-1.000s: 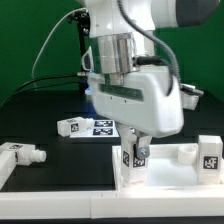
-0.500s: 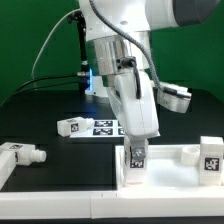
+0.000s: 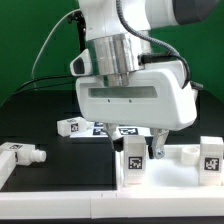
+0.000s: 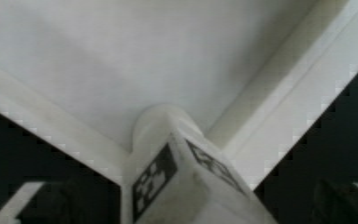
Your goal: Assemble square table
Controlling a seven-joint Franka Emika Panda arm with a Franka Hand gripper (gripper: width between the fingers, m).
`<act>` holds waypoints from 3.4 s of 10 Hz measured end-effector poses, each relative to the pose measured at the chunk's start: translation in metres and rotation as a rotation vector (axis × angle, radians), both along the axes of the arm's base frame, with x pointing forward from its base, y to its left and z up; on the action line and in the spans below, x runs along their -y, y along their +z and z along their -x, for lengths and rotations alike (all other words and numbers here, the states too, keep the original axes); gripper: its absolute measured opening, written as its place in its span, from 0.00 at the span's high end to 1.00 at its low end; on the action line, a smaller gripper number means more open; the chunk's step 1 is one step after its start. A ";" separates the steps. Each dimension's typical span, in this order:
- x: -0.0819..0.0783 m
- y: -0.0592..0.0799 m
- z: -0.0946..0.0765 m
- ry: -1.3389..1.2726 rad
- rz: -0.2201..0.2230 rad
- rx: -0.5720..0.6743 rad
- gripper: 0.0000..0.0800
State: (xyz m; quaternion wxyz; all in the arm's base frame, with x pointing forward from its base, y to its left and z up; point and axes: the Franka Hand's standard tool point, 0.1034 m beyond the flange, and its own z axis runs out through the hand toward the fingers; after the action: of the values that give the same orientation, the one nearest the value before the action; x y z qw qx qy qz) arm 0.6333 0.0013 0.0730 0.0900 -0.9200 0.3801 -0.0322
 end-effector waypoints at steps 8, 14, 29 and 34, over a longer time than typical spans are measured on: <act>0.004 0.004 -0.005 0.341 0.093 0.037 0.59; 0.008 0.003 -0.001 -0.466 -0.007 -0.060 0.64; 0.005 0.006 -0.004 0.283 0.101 0.029 0.19; 0.008 0.000 -0.009 0.315 0.141 0.055 0.54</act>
Offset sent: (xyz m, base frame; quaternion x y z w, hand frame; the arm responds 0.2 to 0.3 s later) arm 0.0161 0.0153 0.0123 -0.0400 -0.0041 -0.5396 0.8410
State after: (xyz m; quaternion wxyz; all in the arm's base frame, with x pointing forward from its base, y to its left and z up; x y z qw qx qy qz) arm 0.6425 -0.0065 0.0729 0.0397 -0.9709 0.2256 -0.0695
